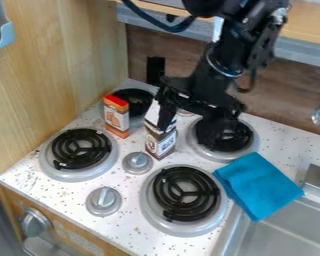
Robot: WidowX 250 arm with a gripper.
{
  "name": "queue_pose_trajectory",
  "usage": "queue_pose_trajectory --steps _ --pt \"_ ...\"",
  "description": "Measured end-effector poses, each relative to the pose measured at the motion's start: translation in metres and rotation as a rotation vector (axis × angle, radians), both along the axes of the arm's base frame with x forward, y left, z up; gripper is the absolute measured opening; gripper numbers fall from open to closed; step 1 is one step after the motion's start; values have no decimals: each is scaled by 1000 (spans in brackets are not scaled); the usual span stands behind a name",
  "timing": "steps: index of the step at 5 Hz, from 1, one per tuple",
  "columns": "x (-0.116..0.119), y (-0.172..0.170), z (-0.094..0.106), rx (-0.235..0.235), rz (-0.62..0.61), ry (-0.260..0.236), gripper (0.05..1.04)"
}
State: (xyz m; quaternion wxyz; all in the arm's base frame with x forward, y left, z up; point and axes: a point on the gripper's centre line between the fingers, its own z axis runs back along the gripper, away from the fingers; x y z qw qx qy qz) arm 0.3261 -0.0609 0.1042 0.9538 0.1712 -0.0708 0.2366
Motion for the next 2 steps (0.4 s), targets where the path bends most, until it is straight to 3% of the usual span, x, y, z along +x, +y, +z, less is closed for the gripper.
queue_pose_trajectory --steps 1,2 --pt "6 6 2 -56 105 -183 1000" --pt "9 18 -2 -118 129 -416 1000"
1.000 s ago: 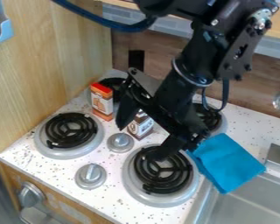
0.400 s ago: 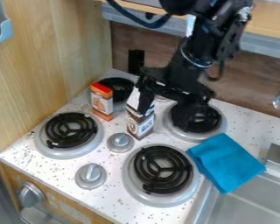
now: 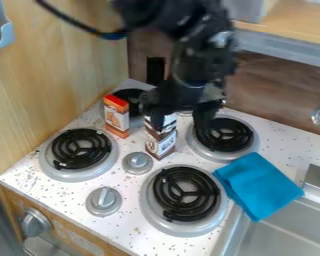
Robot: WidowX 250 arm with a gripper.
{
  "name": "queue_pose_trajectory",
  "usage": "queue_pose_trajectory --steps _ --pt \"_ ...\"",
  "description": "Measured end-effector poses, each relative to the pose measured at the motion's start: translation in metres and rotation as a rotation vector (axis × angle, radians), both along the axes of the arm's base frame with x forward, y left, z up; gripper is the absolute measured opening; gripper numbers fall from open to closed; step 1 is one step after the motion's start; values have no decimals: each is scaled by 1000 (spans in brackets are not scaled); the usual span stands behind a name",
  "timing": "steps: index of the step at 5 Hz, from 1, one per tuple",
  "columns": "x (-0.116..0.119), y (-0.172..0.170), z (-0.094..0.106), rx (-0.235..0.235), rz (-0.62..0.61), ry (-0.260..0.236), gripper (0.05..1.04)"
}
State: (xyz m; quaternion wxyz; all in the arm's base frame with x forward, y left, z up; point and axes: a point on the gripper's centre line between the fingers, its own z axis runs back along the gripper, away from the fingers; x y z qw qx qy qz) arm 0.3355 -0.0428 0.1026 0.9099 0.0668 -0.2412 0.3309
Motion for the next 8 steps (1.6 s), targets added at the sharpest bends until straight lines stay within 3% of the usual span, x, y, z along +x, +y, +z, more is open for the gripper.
queue_pose_trajectory --steps 1,2,3,4,5,6,8 --pt "4 12 -3 -64 48 -86 1000" --pt "9 25 -5 -159 141 -118 1000" --pt "12 39 -13 -313 345 -123 1000" --pt "16 44 -14 -431 471 -149 1000" --pt "21 41 -18 -498 506 -162 1000" --pt "40 38 -16 -521 493 -175 1000" --pt "64 45 -22 -489 519 -110 1000"
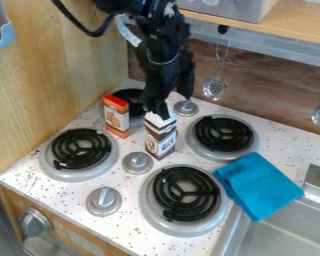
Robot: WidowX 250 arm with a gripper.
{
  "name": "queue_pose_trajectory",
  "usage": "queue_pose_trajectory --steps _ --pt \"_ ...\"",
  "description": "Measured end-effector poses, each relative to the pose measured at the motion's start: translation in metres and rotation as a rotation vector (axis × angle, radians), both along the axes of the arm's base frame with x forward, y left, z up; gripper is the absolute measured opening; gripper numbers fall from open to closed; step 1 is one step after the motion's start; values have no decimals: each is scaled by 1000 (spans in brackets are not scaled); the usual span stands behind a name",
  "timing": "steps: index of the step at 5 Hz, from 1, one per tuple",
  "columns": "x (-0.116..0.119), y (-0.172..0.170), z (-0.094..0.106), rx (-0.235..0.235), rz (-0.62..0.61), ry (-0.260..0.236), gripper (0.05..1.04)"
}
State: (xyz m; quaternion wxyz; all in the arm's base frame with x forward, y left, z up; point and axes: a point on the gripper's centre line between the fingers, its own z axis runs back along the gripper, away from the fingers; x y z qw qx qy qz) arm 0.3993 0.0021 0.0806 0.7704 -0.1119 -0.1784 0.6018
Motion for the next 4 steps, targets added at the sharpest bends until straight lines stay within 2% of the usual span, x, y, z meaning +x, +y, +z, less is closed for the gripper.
queue_pose_trajectory --steps 1,2,3,4 --pt "-3 14 -11 -6 38 86 1000" --pt "-3 23 -23 -31 66 194 1000" --pt "-4 29 -31 -51 74 244 1000" --pt "3 32 -25 -59 81 222 1000"
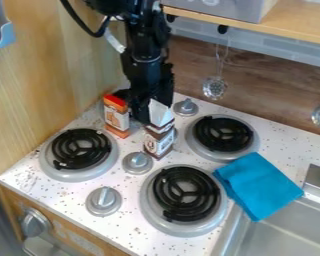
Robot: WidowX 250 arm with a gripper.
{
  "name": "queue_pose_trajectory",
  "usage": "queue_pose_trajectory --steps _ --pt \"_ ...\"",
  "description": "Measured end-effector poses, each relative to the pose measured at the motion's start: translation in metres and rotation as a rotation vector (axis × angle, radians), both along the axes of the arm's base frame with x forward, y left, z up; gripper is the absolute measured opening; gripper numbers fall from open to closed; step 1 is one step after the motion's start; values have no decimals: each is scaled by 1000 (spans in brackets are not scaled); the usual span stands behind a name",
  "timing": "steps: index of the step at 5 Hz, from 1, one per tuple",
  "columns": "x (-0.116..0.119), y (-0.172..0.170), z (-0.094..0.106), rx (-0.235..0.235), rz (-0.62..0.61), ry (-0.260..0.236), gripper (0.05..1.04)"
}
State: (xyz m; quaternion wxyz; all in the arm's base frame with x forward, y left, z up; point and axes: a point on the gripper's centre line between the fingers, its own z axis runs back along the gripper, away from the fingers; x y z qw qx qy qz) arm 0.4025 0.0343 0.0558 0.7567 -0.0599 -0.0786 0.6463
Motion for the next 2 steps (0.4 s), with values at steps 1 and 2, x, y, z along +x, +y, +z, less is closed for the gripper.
queue_pose_trajectory --steps 1,2 --pt "7 0 0 -2 0 -8 966" --pt "11 0 1 -2 -1 -17 691"
